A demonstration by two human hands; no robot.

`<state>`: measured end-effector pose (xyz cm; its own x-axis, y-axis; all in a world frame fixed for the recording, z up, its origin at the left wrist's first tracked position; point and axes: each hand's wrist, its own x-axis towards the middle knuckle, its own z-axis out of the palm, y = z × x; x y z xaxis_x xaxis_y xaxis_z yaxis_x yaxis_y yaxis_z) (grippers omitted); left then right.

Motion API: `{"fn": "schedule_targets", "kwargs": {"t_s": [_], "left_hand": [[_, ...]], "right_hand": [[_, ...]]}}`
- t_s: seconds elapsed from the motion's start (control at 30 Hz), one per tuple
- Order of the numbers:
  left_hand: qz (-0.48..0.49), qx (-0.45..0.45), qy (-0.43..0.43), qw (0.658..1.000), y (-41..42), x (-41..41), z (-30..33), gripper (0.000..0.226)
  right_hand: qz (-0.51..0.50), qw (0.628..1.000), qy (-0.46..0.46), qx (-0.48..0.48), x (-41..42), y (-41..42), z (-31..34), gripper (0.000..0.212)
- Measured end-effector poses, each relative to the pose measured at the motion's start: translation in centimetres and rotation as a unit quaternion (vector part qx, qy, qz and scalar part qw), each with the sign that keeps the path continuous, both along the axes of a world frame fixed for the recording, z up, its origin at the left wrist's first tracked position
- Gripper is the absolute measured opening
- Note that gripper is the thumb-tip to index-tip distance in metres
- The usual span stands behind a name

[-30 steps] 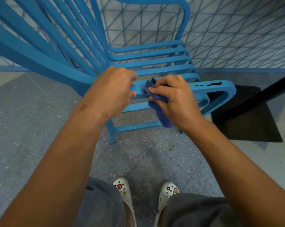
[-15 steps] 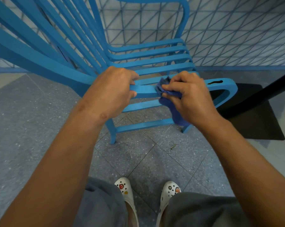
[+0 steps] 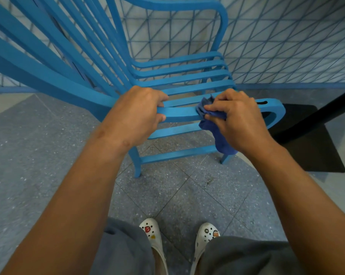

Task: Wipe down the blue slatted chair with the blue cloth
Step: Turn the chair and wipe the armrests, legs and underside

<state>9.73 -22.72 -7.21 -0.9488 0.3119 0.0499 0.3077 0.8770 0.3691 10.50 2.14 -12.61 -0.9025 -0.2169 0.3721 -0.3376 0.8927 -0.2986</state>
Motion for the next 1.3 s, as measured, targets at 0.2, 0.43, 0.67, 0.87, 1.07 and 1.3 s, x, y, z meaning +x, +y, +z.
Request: {"fn": "schedule_targets", "kwargs": {"t_s": [0.2,0.43,0.67,0.87,1.07,1.3], "left_hand": [[0.012,-0.005,-0.011,1.0,0.1,-0.2,-0.1,0.048],[0.008,-0.011,-0.008,1.0,0.0,-0.2,-0.1,0.047],[0.003,-0.017,-0.004,1.0,0.0,-0.4,-0.3,0.048],[-0.005,-0.013,-0.004,1.0,-0.1,-0.4,-0.2,0.047],[0.004,-0.019,-0.006,1.0,0.0,-0.3,-0.1,0.043],[0.002,-0.017,-0.014,1.0,0.1,-0.5,-0.1,0.047]], "right_hand": [[0.046,0.999,0.027,-0.006,0.1,-4.0,-0.7,0.024],[0.034,0.999,0.026,-0.004,0.2,-1.6,-0.6,0.023],[0.011,0.999,0.043,-0.028,0.5,-3.6,-1.3,0.021],[0.047,0.996,0.061,-0.034,0.8,-6.0,-1.5,0.022],[0.002,0.998,0.062,-0.028,0.8,-2.3,-1.6,0.019],[0.01,0.997,0.071,-0.035,1.1,-5.6,-1.8,0.019]]}}
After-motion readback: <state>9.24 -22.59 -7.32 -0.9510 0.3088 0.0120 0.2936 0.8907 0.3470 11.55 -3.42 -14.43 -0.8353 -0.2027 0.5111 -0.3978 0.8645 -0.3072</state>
